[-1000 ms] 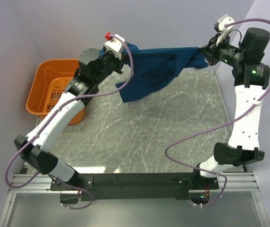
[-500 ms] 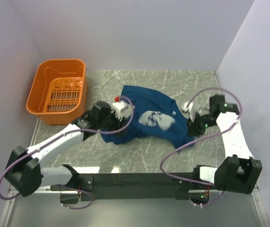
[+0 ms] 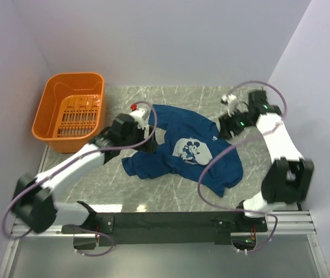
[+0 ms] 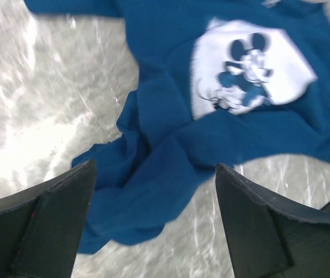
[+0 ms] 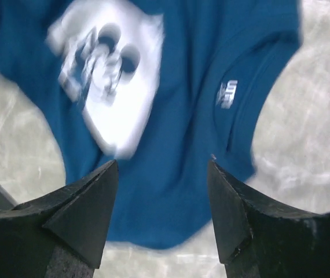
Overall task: Fold and stack the t-shirts
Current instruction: Flatten the tshirt out
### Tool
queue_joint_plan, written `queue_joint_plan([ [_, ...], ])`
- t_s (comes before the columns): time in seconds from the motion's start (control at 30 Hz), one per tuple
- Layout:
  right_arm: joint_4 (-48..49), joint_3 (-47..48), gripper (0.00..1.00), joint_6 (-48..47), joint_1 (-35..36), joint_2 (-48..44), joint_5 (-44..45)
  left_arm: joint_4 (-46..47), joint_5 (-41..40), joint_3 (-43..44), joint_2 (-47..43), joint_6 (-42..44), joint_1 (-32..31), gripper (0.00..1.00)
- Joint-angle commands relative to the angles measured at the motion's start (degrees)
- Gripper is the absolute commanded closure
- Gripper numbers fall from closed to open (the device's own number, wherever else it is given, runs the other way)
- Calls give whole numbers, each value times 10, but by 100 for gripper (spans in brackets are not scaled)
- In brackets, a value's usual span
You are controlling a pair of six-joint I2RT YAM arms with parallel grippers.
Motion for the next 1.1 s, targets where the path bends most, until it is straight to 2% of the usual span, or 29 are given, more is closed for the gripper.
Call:
queue_joint_plan([
  [0.0, 95, 106, 32, 171, 68, 98, 73, 7, 3, 56, 79, -60, 11, 13],
  [0.07, 106, 176, 32, 240, 83, 166, 115, 5, 2, 65, 102, -63, 11, 13],
  [0.17, 93, 258, 32, 274, 95, 251, 157, -5, -19, 65, 101, -65, 12, 13],
  [0.37, 81, 332, 30, 295, 93, 351, 176, -14, -57, 0, 13, -97, 14, 12],
  [0.5, 89, 342, 30, 301, 93, 376, 173, -18, -75, -61, -44, -142, 22, 11],
  [0.67, 81, 364, 29, 301, 93, 412, 151, -12, -85, -97, -93, -172, 27, 10],
  [0.8, 67, 377, 29, 311, 93, 436, 123, -13, -97, -105, -104, -174, 29, 10],
  [1.07, 75, 383, 30, 332, 93, 449, 128, -15, -110, -110, -110, -164, 32, 10],
])
